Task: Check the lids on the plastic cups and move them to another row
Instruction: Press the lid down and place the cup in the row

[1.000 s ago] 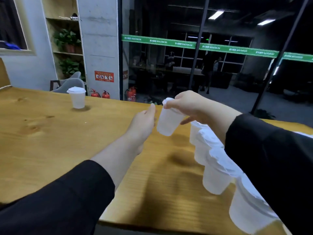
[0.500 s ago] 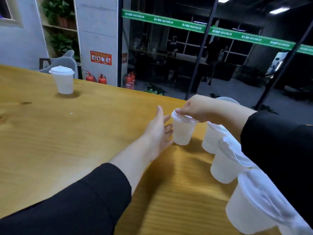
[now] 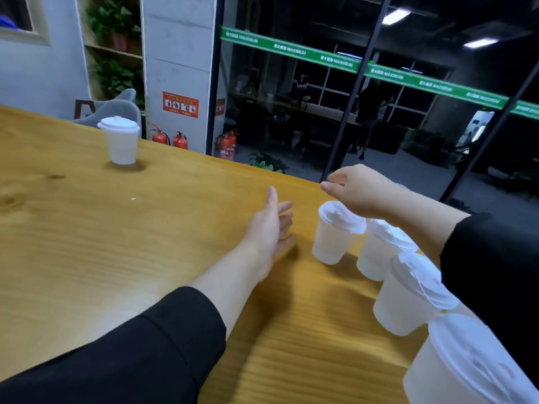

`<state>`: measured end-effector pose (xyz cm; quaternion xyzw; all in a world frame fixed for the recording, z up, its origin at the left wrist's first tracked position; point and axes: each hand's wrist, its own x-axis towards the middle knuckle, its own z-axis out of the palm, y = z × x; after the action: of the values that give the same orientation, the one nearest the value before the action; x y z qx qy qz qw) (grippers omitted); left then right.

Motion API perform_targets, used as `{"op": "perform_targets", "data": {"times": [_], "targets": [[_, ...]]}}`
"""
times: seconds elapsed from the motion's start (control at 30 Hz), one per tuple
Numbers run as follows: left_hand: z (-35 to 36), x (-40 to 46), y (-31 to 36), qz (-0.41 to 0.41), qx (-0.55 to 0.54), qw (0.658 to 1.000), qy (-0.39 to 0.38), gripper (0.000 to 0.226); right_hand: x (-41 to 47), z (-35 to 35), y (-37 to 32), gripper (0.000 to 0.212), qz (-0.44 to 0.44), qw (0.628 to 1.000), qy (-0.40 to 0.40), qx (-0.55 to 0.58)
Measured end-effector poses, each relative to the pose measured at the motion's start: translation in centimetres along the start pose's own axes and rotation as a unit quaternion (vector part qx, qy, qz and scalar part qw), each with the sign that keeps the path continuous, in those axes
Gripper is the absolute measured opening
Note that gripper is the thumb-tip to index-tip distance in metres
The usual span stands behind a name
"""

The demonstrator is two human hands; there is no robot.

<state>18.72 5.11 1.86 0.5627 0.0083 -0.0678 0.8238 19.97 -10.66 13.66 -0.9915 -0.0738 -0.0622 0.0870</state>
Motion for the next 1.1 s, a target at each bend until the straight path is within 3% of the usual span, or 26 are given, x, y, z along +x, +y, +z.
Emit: {"op": "perform_targets", "data": {"times": [0.1,0.17,0.3,0.43,0.53,0.67,0.87,1.1], "targets": [[-5.6,0.1,3.1,0.076,0.069,0.989,0.107,0.064,0.7,-0.7,-3.9,0.034,-0.062,0.985,0.091,0.132],[-10.8,0.4,5.2,0.126,0.126,0.964,0.196,0.059,1.9,-0.4,-8.2,0.032,-0.108,0.968,0.114,0.194],[-21.1,1.5,8.7,0.186,0.201,0.893,0.356,0.051,6.0,2.9,-16.7,0.031,-0.161,0.948,0.095,0.258],[-29.0,3.9,11.0,0.197,0.277,0.842,0.419,0.052,11.6,9.9,-23.6,0.038,-0.159,0.927,0.087,0.328],[-32.8,6.2,12.2,0.203,0.293,0.834,0.421,0.053,16.1,15.5,-28.0,0.056,-0.137,0.917,0.071,0.368],[-35.6,8.7,12.9,0.185,0.262,0.860,0.396,0.045,22.3,21.0,-33.0,0.079,-0.127,0.887,0.092,0.434],[-37.1,10.8,12.9,0.181,0.282,0.860,0.385,0.047,29.5,24.5,-37.6,0.110,-0.135,0.858,0.089,0.488],[-37.4,11.2,12.8,0.198,0.283,0.857,0.382,0.045,29.8,24.6,-39.0,0.096,-0.159,0.843,0.086,0.507]]}}
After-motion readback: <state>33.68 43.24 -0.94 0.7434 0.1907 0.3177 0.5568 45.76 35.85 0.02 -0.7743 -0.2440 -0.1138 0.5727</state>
